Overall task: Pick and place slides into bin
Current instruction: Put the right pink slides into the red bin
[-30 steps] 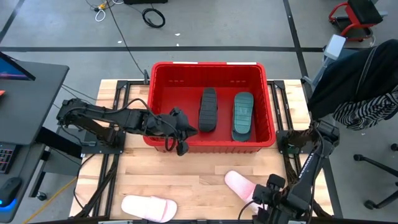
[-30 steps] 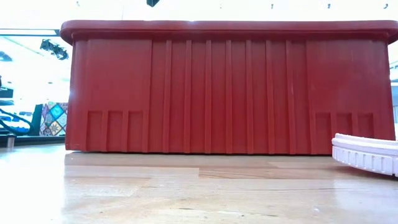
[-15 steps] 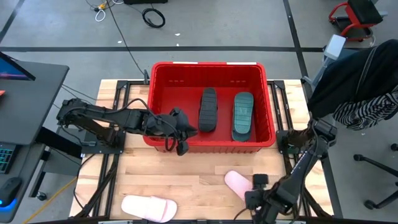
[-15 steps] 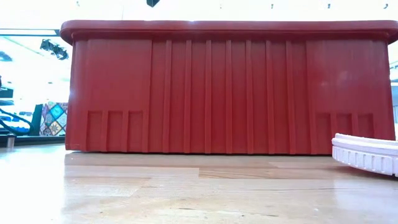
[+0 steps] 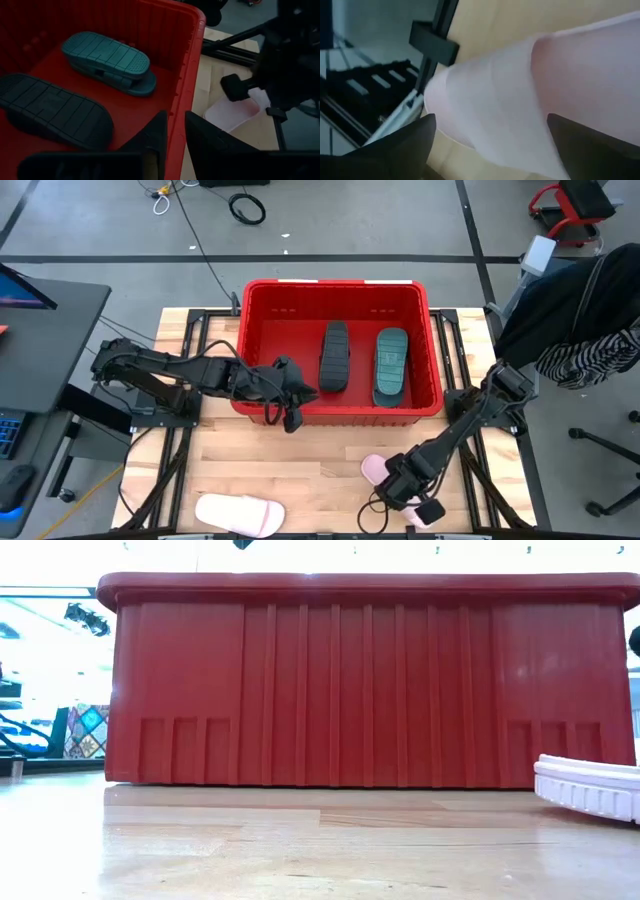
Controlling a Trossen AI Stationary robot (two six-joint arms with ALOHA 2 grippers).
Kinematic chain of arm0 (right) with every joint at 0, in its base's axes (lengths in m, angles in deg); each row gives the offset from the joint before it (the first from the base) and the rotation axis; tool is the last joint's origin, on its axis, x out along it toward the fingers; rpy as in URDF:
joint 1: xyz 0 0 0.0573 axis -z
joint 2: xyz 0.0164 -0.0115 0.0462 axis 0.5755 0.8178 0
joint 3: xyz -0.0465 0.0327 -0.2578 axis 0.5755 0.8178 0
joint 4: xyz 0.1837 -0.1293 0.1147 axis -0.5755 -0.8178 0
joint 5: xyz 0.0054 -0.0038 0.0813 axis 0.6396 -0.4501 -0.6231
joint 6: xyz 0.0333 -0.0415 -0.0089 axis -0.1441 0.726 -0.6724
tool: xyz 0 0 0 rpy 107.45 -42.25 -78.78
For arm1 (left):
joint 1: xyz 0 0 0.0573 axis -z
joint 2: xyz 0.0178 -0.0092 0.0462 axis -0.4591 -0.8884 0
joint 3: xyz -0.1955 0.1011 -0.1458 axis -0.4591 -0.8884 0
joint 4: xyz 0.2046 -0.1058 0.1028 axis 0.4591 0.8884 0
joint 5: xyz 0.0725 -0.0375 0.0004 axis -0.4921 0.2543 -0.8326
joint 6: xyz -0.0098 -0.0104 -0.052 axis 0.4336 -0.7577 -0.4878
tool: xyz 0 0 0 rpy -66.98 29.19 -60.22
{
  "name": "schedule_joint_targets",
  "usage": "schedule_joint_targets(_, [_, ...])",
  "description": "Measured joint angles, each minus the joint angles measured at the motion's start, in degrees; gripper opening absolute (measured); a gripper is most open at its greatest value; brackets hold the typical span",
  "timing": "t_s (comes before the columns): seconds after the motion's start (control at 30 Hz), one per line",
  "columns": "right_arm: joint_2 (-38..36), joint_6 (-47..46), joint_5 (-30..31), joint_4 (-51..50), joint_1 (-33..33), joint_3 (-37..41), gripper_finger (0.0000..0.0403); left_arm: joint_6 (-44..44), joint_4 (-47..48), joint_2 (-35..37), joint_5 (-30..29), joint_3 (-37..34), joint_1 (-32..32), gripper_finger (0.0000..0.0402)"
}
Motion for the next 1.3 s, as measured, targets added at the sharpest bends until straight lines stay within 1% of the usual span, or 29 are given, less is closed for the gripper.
schedule_joint_targets(0.17, [0.0, 5.59, -1.47, 0.84, 0.08, 1.82, 0.0359, -1.09, -0.02, 0.0, 0.0, 0.0, 1.24, 0.0076])
schedule_joint_targets(0.27, [0.0, 8.82, -2.83, 2.43, 0.03, 1.8, 0.0327, -1.08, -0.03, 0.0, 0.01, 0.0, 1.87, 0.0073])
schedule_joint_targets(0.37, [0.0, 10.55, -3.16, 3.7, -0.05, 1.8, 0.0285, -1.08, -0.02, 0.0, 0.01, -0.02, 2.25, 0.0068])
schedule_joint_targets(0.6, [0.0, 11.51, -3.83, 4.62, -0.05, 1.8, 0.016, -1.3, -0.04, 0.0, 0.0, 0.0, 2.29, 0.0058])
schedule_joint_targets(0.83, [0.0, 10.67, -7.13, 4.63, -0.05, 1.8, 0.0021, -1.27, -0.03, 0.0, 0.0, 0.0, 2.31, 0.0061])
schedule_joint_targets(0.87, [0.0, 10.11, -7.94, 4.63, -0.05, 1.77, 0.0014, -1.23, -0.02, 0.0, 0.0, 0.0, 2.31, 0.0062])
schedule_joint_targets(0.93, [0.0, 8.45, -9.2, 3.92, 0.02, 0.96, 0.0016, -0.82, -0.04, 0.0, 0.0, -0.02, 2.31, 0.0064])
schedule_joint_targets(1.03, [-0.65, 5.32, -9.29, 1.21, 0.44, -2.51, 0.0016, -0.65, -0.12, -0.01, 0.0, 0.0, 2.31, 0.0062])
schedule_joint_targets(1.17, [-4.67, 4.18, -9.35, -2.55, 2.6, -8.55, 0.001, 2.13, -1.77, -0.04, 0.0, -0.02, 2.04, 0.0067])
schedule_joint_targets(1.3, [-9.87, -0.62, -8.93, -5.53, 5.91, -12.38, 0.0012, 6.62, -7.54, -0.07, -0.01, -0.02, 1.74, 0.0093])
